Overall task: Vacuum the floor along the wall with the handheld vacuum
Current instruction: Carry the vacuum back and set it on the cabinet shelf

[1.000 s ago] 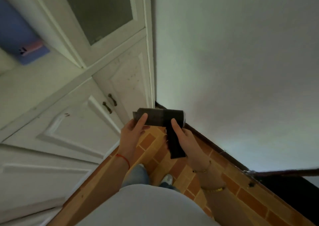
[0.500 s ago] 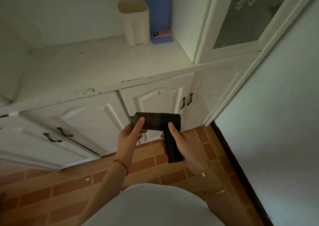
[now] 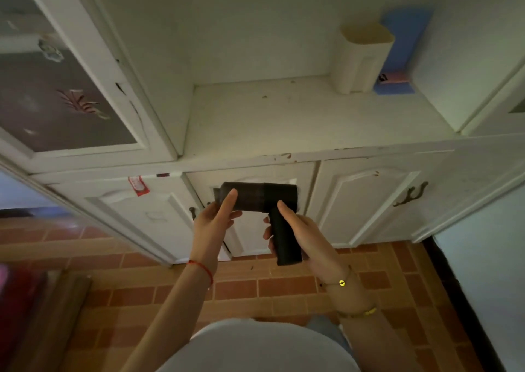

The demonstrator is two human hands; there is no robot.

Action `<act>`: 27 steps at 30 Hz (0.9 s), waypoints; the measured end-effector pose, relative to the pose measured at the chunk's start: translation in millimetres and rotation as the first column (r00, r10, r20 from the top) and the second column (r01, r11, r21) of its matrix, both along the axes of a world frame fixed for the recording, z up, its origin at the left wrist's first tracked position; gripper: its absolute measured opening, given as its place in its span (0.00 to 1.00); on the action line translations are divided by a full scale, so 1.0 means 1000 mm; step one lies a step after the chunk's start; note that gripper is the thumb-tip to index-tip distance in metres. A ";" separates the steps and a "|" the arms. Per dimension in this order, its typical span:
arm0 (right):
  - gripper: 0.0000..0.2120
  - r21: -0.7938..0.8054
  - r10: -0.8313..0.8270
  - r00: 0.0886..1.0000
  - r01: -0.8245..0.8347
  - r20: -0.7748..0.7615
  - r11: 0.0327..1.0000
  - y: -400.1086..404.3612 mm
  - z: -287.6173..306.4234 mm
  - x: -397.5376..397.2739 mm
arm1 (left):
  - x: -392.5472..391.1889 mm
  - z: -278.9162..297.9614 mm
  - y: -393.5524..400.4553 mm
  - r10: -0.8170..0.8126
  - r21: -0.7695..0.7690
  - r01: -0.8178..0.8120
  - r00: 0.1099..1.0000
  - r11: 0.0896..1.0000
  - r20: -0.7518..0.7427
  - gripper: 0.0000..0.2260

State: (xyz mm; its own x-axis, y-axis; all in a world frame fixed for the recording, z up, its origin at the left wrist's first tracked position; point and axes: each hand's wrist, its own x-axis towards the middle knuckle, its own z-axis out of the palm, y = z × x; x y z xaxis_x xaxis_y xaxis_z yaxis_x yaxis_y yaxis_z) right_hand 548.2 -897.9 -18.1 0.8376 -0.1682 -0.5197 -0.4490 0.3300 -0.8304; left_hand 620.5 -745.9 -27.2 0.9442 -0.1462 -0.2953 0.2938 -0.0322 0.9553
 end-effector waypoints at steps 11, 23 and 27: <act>0.20 -0.084 0.064 0.998 -0.063 0.012 0.994 0.016 0.014 0.081 | 0.077 0.012 0.022 0.008 -0.028 -0.008 1.000 1.000 -0.011 0.17; 0.16 -0.319 0.103 0.993 -0.081 0.053 0.944 -0.029 0.025 0.197 | 0.195 0.013 -0.023 0.084 -0.090 -0.089 0.994 0.992 -0.064 0.16; 0.16 -0.350 0.112 0.990 -0.077 0.081 0.933 -0.051 0.029 0.249 | 0.242 0.018 -0.045 0.095 -0.072 -0.096 0.995 0.993 -0.020 0.15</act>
